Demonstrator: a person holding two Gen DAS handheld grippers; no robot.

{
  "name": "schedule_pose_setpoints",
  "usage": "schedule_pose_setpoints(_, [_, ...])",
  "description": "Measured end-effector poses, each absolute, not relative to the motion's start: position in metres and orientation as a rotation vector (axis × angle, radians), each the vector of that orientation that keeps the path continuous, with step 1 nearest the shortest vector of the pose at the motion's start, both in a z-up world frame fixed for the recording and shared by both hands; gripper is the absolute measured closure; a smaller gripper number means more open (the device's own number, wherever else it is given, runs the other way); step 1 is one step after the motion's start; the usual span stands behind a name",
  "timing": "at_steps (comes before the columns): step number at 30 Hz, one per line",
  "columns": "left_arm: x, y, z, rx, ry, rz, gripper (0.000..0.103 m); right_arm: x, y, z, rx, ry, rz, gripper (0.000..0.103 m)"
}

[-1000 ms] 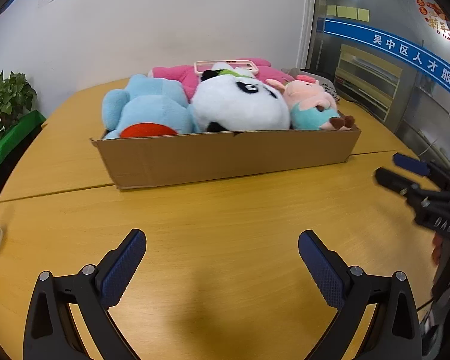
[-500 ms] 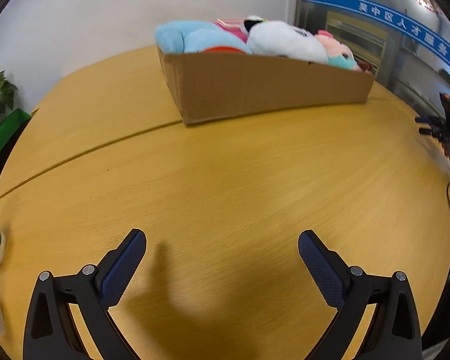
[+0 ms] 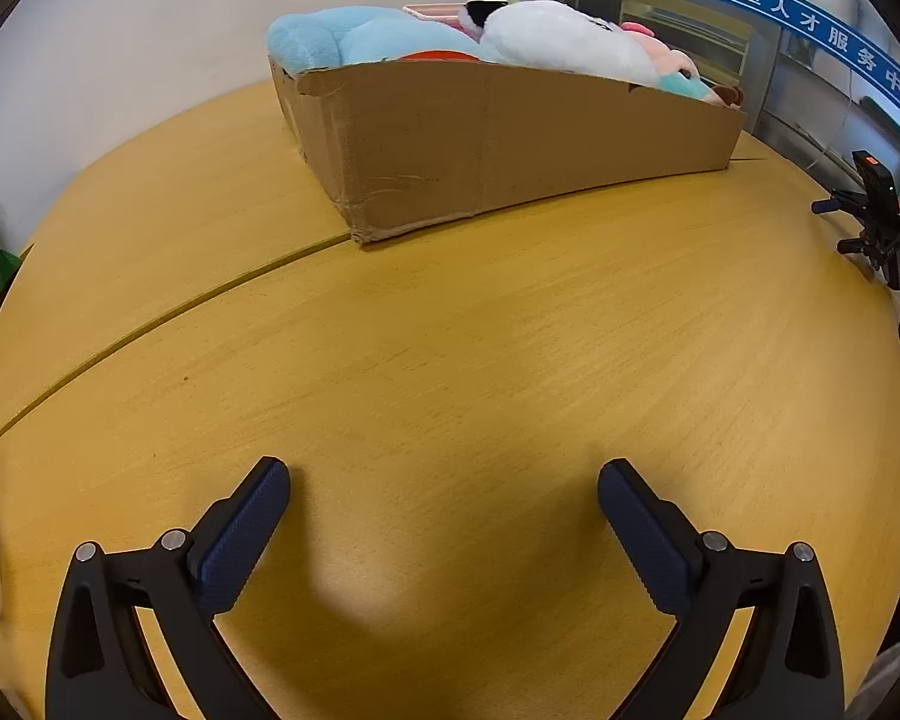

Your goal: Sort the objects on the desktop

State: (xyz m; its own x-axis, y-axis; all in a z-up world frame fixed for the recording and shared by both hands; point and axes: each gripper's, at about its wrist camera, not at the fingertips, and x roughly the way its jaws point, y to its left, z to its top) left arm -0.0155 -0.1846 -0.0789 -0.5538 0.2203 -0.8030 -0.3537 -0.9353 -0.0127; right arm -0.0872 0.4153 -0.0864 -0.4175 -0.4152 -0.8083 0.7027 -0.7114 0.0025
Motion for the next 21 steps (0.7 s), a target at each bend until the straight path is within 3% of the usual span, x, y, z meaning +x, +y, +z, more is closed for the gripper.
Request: schedule_pose_setpoints(21, [-0.014, -0.172, -0.074, -1.271, 0.205, 2.502, 0.000, -0.104, 0.407, -0.083, 1.078, 0.475, -2.124, 0.000])
